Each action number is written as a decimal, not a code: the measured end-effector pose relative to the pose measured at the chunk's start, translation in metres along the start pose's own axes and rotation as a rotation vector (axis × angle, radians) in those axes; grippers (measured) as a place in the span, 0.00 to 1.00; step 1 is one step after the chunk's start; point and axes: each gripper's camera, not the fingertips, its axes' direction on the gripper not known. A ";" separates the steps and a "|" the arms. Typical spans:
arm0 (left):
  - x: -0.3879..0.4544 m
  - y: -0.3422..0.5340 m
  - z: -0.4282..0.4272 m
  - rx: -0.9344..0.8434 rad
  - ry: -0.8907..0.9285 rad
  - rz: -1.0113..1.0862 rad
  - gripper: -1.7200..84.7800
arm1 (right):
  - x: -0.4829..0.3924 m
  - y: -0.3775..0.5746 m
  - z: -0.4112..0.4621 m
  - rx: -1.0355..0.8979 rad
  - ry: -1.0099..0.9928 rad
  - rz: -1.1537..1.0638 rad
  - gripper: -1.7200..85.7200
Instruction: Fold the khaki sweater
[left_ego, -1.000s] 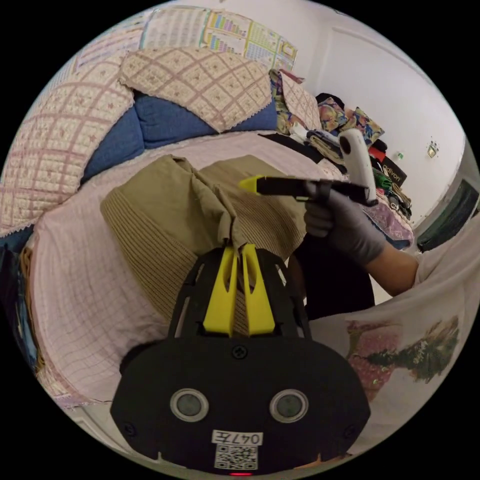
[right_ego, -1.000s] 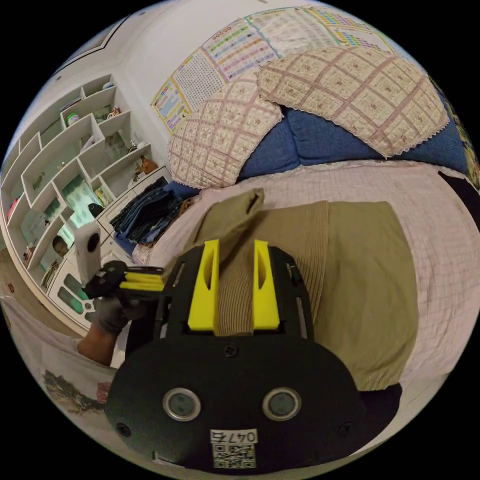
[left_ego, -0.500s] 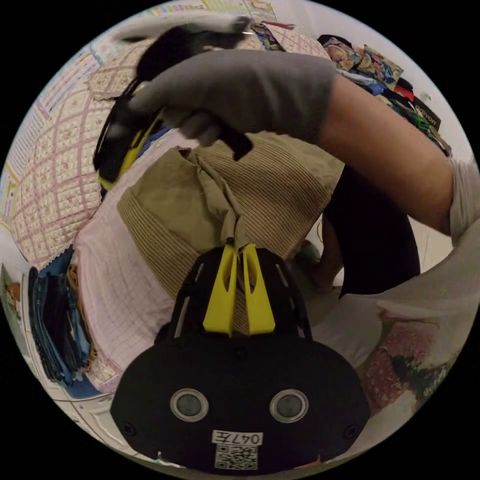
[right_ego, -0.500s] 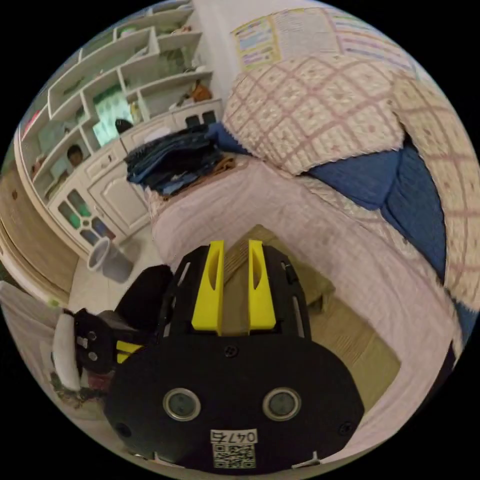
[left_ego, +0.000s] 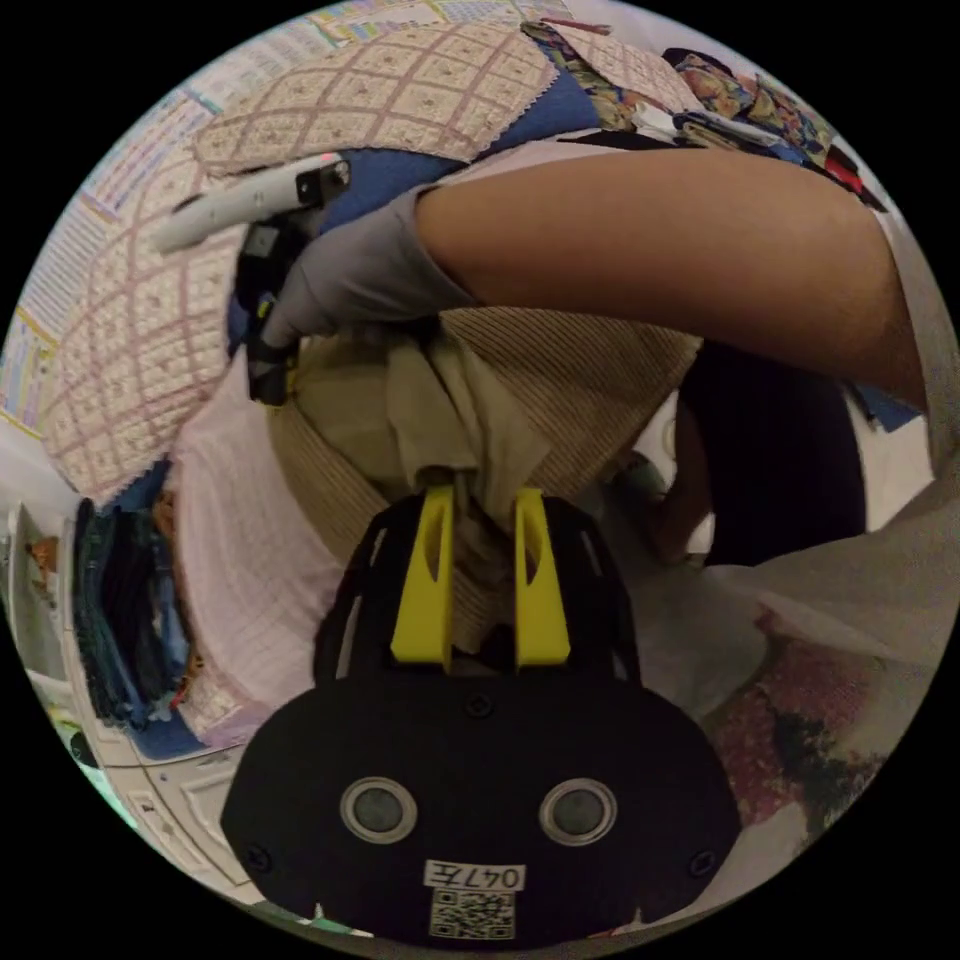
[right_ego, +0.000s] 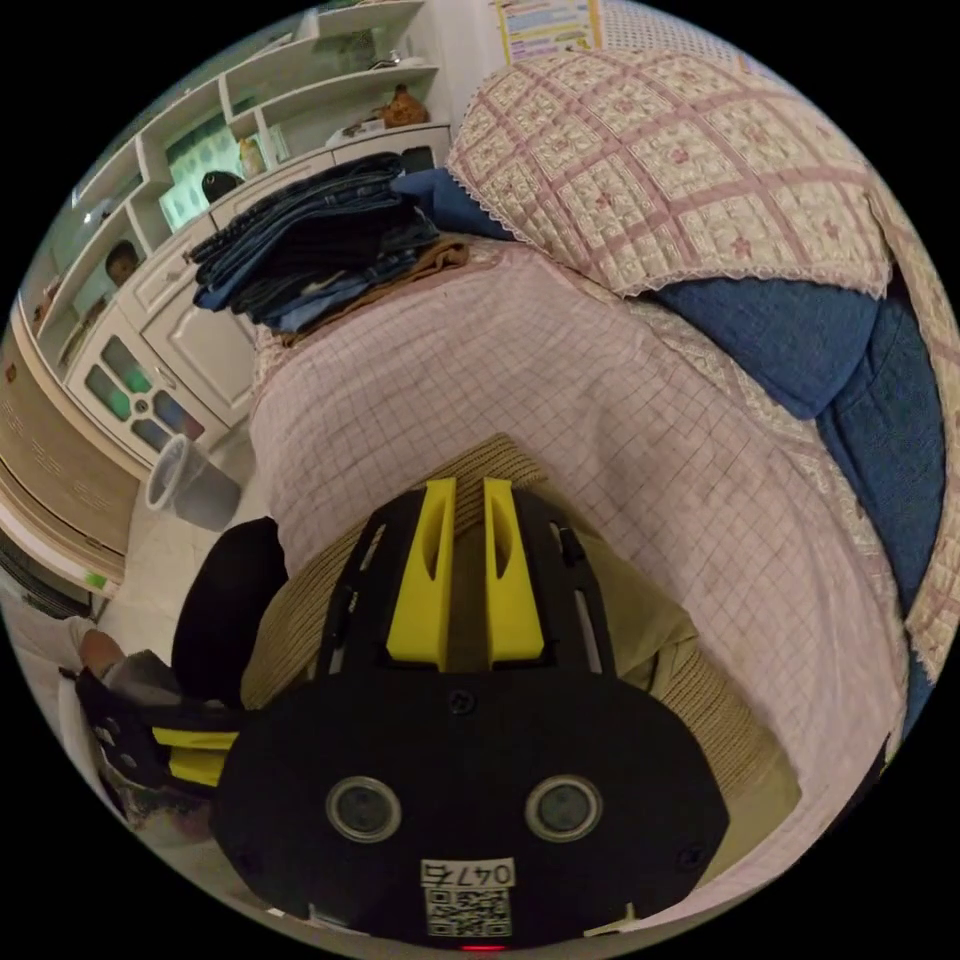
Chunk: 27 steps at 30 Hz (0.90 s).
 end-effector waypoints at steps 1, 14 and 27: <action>-0.002 0.007 0.001 0.003 0.046 -0.005 0.16 | 0.008 0.002 -0.003 0.009 -0.036 0.024 0.03; -0.252 0.136 -0.001 0.396 0.460 -0.346 0.13 | -0.011 0.086 -0.137 0.243 -0.094 0.006 0.04; -0.431 0.223 0.157 0.365 0.549 -0.646 0.17 | 0.127 0.271 -0.280 0.334 0.228 0.465 0.08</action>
